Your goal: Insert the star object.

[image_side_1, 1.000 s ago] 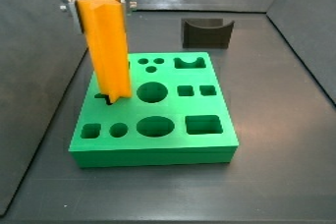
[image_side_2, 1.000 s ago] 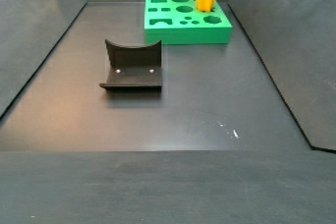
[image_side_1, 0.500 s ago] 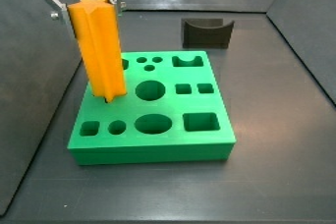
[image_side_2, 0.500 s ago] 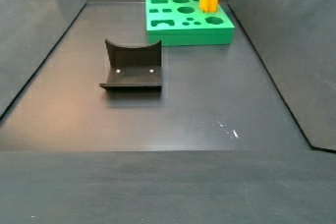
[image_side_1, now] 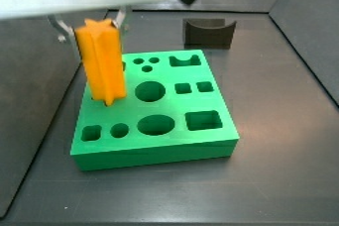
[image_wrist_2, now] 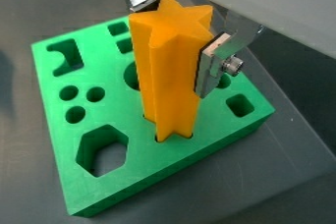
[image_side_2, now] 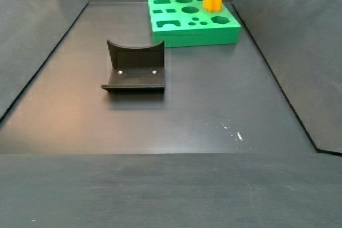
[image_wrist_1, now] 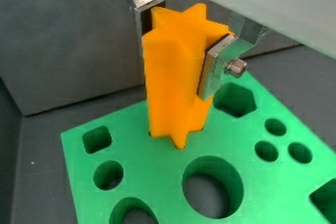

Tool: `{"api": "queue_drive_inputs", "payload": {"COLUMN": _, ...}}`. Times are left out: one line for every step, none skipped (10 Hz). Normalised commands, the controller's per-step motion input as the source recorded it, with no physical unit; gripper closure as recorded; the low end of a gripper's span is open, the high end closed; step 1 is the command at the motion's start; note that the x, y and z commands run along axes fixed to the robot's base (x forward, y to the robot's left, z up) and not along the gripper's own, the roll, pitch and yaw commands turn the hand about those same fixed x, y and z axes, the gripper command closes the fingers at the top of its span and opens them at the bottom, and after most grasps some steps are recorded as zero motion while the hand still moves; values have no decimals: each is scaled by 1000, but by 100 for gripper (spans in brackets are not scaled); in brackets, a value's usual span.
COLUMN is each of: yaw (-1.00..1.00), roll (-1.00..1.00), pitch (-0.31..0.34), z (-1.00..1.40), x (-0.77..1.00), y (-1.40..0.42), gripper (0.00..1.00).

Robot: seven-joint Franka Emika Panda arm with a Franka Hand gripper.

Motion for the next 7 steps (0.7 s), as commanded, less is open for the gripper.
{"api": "queue_drive_inputs", "payload": {"yaw": -157, "roll": -26, "pitch": 0, "z": -500, "x": 117, "y": 9, "gripper": 100}}
{"api": "queue_drive_inputs", "payload": {"yaw": -231, "roll": 0, "pitch": 0, "z": -477, "x": 171, "y": 20, "gripper": 100}}
{"api": "queue_drive_inputs", "payload": {"yaw": -334, "roll": 0, "pitch": 10, "z": -403, "x": 169, "y": 54, "gripper": 100}}
{"api": "queue_drive_inputs", "payload": {"yaw": -411, "roll": 0, "pitch": 31, "z": -326, "x": 171, "y": 37, "gripper": 100}}
{"api": "queue_drive_inputs", "payload": {"yaw": -403, "roll": 0, "pitch": 50, "z": -254, "x": 226, "y": 0, "gripper": 100}}
{"api": "queue_drive_inputs", "payload": {"yaw": -309, "roll": -17, "pitch": 34, "z": -169, "x": 314, "y": 0, "gripper": 100}}
{"api": "queue_drive_inputs", "payload": {"yaw": -11, "roll": -17, "pitch": 20, "z": 0, "x": 74, "y": 0, "gripper": 100}}
